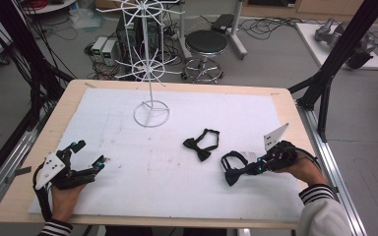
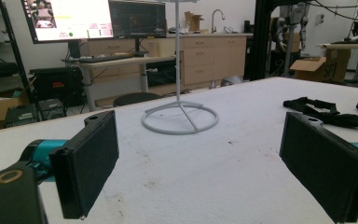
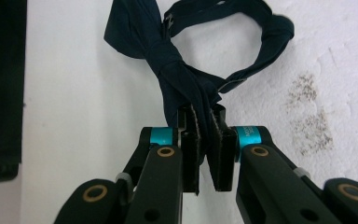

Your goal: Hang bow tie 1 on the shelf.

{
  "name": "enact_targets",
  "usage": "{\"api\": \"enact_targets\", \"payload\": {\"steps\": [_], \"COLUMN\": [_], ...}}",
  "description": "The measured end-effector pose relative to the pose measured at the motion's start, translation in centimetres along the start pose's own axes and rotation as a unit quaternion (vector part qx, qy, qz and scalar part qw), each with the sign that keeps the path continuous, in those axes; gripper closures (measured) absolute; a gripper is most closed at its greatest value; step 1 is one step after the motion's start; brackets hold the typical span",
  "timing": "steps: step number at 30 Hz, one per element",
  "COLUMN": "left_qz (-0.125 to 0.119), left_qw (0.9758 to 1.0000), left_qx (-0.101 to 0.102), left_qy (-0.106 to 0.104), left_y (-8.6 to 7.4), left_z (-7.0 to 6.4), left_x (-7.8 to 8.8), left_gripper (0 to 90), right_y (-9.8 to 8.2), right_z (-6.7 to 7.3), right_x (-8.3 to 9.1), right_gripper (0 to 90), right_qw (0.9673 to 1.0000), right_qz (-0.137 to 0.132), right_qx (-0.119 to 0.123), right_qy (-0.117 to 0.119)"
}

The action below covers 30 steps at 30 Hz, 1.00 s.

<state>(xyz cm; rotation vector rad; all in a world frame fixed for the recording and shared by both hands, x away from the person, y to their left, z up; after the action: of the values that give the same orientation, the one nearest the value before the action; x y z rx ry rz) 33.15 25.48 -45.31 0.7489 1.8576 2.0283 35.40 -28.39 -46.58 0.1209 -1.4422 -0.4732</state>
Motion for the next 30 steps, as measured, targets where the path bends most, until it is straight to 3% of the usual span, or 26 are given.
{"api": "enact_targets", "payload": {"steps": [8, 11, 13, 18, 23, 27, 30], "left_qz": [0.002, 0.002, 0.003, 0.010, 0.015, 0.038, 0.036], "left_qw": [1.0000, 1.0000, 0.9998, 0.9999, 0.9995, 0.9981, 0.9971], "left_qx": [0.000, 0.008, 0.018, 0.013, 0.016, 0.020, 0.031], "left_qy": [-0.001, 0.000, -0.002, -0.003, -0.023, -0.045, -0.058], "left_y": [0.0, 0.0, 0.0, 0.2, 1.2, 2.3, 3.5], "left_z": [0.0, 0.2, 0.3, 0.7, 0.9, 0.9, 0.8], "left_x": [0.0, 0.0, -0.1, -0.1, -0.1, -0.6, -0.9], "left_gripper": [12.1, 12.2, 12.2, 12.2, 12.4, 14.2, 14.8], "right_y": [1.2, 1.5, 2.1, 2.8, 3.6, 4.1, 4.9], "right_z": [0.1, 0.1, 0.1, 0.0, 0.0, 0.2, 0.6], "right_x": [0.8, 1.0, 1.4, 1.9, 2.7, 3.3, 3.7], "right_gripper": [84.7, 84.2, 84.2, 84.2, 84.2, 84.2, 84.2], "right_qw": [0.9990, 0.9982, 0.9961, 0.9928, 0.9875, 0.9834, 0.9803], "right_qz": [-0.045, -0.059, -0.087, -0.116, -0.150, -0.173, -0.189], "right_qx": [0.001, -0.002, -0.011, -0.023, -0.039, -0.039, -0.038], "right_qy": [-0.008, -0.013, -0.014, -0.021, -0.030, -0.037, -0.042]}}
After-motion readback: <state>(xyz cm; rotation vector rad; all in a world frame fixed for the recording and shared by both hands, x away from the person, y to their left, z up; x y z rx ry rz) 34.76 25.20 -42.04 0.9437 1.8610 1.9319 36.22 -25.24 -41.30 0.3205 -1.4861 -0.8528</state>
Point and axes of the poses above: each handheld gripper's, and its own axes: x roughly backward along the jaws, y roughly out of its top, z roughly to its left, the point moved 8 cm from there along -x, roughly forward along the jaws, and after that the axes turned 12 degrees about z, right-handed, at the moved point
